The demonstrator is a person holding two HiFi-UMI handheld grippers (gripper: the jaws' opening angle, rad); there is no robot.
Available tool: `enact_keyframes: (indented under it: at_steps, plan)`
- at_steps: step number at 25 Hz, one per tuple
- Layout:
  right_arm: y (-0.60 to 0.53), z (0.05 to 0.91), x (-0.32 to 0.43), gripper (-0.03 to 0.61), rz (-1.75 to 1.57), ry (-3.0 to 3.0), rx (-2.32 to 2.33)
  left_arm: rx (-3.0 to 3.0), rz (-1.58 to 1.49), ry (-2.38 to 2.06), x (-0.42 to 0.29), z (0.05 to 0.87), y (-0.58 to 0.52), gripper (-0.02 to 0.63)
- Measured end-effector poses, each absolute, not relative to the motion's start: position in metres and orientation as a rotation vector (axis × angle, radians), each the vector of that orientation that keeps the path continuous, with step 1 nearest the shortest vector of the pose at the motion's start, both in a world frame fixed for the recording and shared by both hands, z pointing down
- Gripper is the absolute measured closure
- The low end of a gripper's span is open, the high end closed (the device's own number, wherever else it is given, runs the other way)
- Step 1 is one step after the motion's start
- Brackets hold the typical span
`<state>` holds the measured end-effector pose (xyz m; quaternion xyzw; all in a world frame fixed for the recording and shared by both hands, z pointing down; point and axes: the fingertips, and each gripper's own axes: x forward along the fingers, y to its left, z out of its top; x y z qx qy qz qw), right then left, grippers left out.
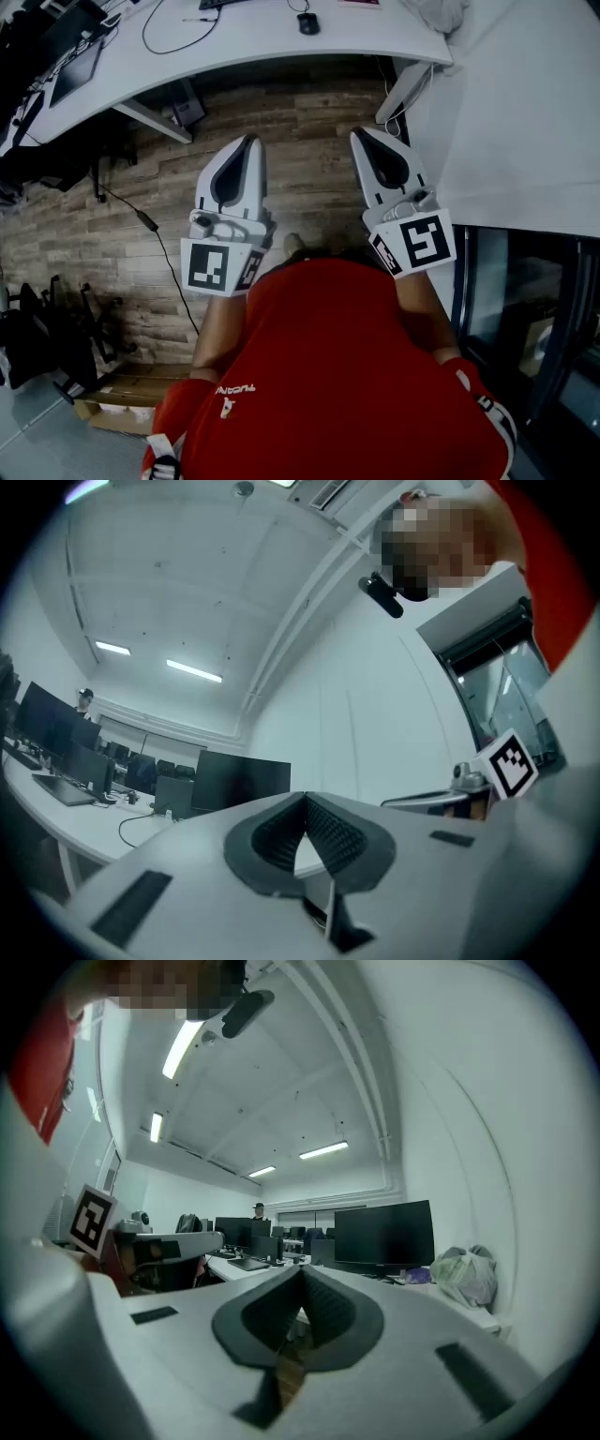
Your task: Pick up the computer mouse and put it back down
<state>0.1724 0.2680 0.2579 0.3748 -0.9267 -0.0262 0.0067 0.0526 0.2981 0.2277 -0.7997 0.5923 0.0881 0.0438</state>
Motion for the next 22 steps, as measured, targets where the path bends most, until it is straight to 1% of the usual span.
enact_keyframes:
  at_steps: [14, 22]
  plan:
    - [0.258, 0.262, 0.136, 0.574, -0.065, -2.878, 1.209, -2.469, 0.283, 1.779, 0.016, 0.231, 0.288, 0.604]
    - [0.25, 0.272, 0.099, 0.574, -0.057, -2.839, 1.242, -2.479, 0.289, 1.774, -0.03, 0.241, 0.281, 0.603]
